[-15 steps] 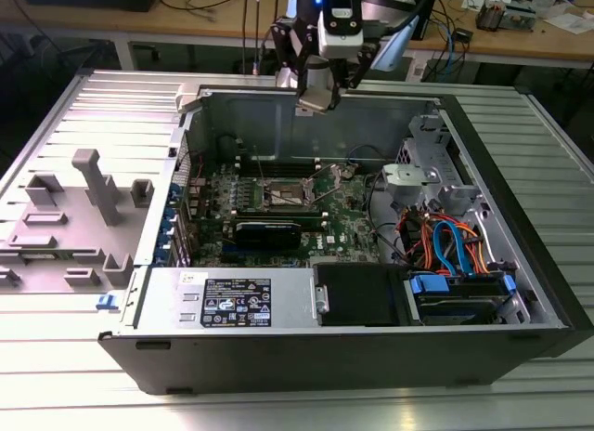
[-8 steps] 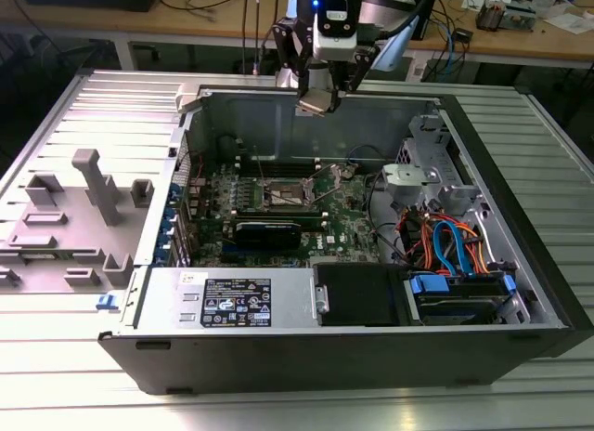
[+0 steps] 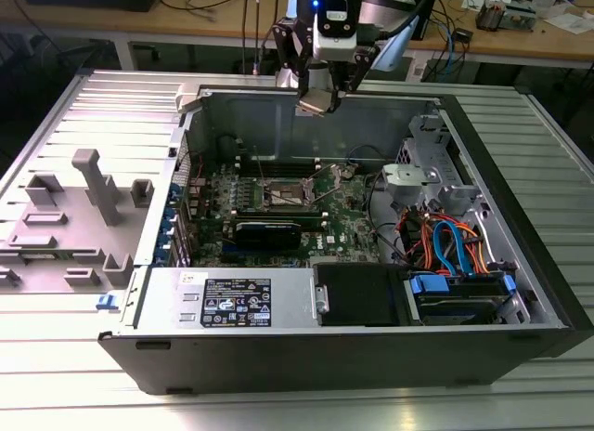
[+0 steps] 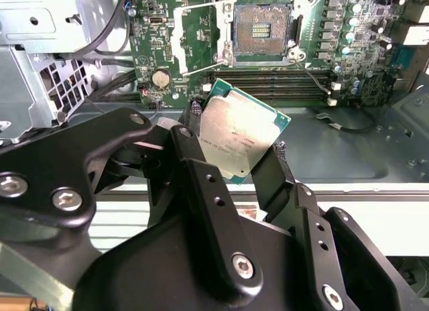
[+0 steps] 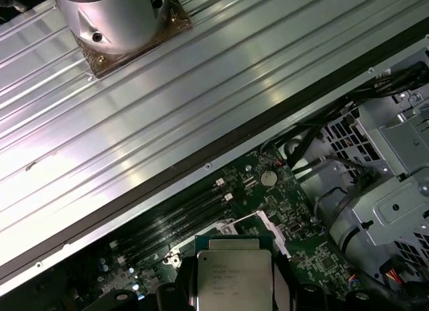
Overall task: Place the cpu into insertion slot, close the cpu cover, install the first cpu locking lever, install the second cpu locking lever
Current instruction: 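Place the cpu into insertion slot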
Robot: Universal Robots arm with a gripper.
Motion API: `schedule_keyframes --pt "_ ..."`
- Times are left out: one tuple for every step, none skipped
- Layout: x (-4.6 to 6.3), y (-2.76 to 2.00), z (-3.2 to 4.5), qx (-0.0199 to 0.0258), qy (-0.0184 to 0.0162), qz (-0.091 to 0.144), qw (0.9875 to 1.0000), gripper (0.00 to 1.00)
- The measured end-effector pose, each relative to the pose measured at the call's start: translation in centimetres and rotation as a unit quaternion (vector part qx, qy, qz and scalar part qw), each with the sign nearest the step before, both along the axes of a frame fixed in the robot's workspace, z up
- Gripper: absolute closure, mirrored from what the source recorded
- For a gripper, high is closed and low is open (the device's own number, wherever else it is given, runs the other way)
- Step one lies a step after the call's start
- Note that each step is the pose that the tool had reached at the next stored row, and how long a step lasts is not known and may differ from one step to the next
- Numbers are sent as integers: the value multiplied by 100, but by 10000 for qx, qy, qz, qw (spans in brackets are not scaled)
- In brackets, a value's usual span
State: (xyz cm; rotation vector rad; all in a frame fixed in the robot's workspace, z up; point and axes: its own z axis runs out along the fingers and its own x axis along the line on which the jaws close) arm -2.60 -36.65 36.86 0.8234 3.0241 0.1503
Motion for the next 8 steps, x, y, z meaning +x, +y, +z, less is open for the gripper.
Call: schedule_keyframes --pt "0 -5 -4 0 0 0 10000 45" --pt "0 -7 -9 -2 0 -19 10000 45" --pt "1 -7 -13 -2 1 -61 10000 45" --pt "1 -7 -16 -2 0 -125 9999 45" --pt "1 -7 -20 -2 0 -204 9998 45" --pt "1 -7 -23 -2 0 -293 9996 45" --pt "1 -7 -29 -2 0 -425 9991 45" --pt "1 -7 -35 -2 0 -539 9985 45"
